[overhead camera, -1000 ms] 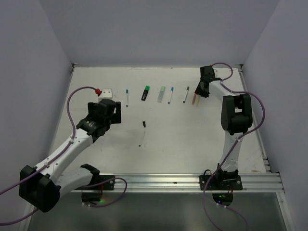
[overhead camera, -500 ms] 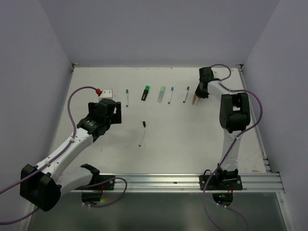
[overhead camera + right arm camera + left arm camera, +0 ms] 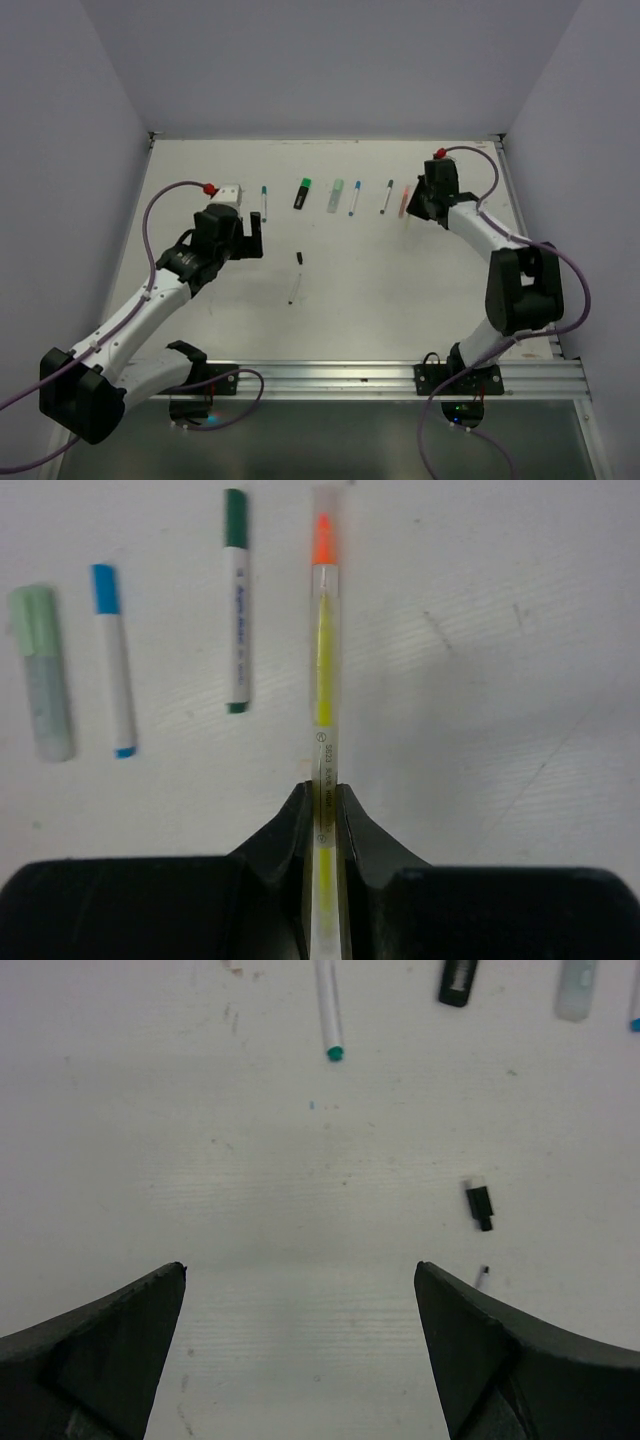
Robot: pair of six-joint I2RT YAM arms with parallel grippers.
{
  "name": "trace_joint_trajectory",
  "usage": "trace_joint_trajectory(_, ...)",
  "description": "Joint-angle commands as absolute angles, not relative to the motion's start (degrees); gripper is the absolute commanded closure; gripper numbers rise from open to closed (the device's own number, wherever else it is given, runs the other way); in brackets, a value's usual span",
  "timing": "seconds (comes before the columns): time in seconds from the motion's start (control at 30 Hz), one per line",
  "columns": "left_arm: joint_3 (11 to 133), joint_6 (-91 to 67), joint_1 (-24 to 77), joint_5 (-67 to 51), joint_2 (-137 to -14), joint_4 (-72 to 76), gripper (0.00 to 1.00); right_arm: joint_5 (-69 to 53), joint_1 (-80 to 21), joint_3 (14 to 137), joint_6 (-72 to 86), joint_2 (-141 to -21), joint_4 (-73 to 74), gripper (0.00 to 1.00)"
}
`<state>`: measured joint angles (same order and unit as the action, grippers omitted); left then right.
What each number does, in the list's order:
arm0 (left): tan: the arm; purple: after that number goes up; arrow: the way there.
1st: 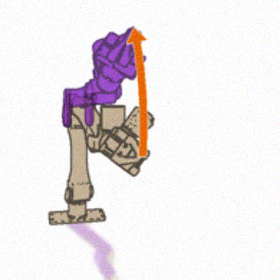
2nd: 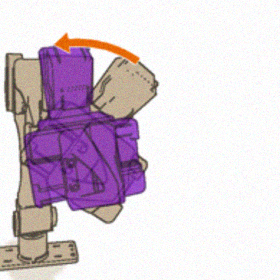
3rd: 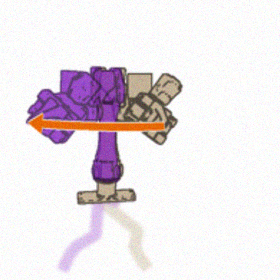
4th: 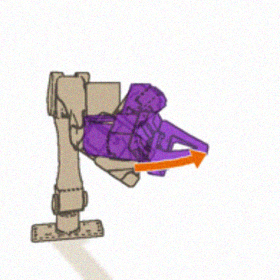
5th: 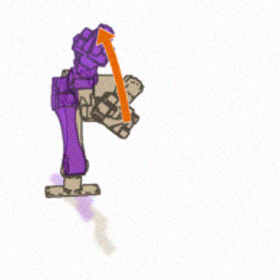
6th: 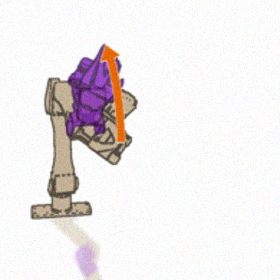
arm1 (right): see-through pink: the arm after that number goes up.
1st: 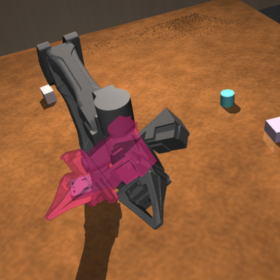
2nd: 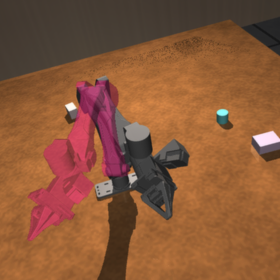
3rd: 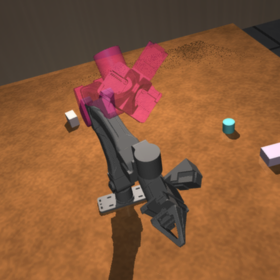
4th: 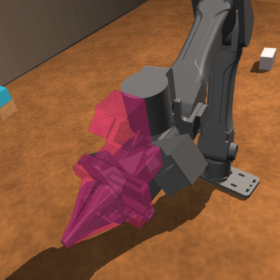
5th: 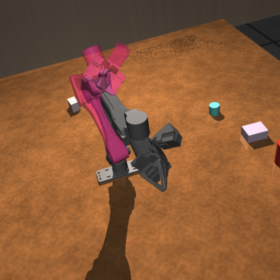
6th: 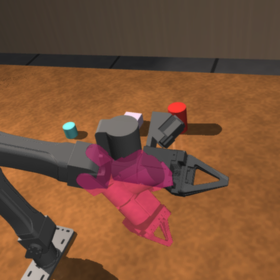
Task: Open the pen caps
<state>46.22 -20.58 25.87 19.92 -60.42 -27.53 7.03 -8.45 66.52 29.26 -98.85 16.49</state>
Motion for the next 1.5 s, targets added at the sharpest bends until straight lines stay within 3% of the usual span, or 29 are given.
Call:
trace_joint_trajectory(0.0,46.41,-24.07,25.49,6.35,-56.96,-20.58,0.01,0.36,-12.91,61.54,30.84,-88.00,5.56,1.00)
trace_joint_trajectory(0.13,43.25,-29.61,25.92,-8.31,-54.94,-10.76,0.03,-1.84,-20.89,54.08,33.65,-80.08,-1.12,1.00)
trace_joint_trajectory(0.23,40.08,-33.92,27.76,-11.95,-54.32,-3.81,0.06,-3.51,-25.90,49.84,37.26,-76.30,-7.19,1.00)
trace_joint_trajectory(0.43,38.32,-38.05,38.30,-5.02,-56.86,5.25,0.07,-0.36,-35.40,42.64,42.27,-71.81,-18.71,1.00)
trace_joint_trajectory(0.73,37.35,-41.31,44.11,-2.38,-65.56,12.13,0.15,3.86,-41.83,36.56,47.11,-69.61,-27.51,1.00)
trace_joint_trajectory(1.47,40.43,-39.99,45.79,1.41,-75.14,15.55,0.54,3.78,-44.12,33.31,48.52,-71.46,-31.64,1.00)
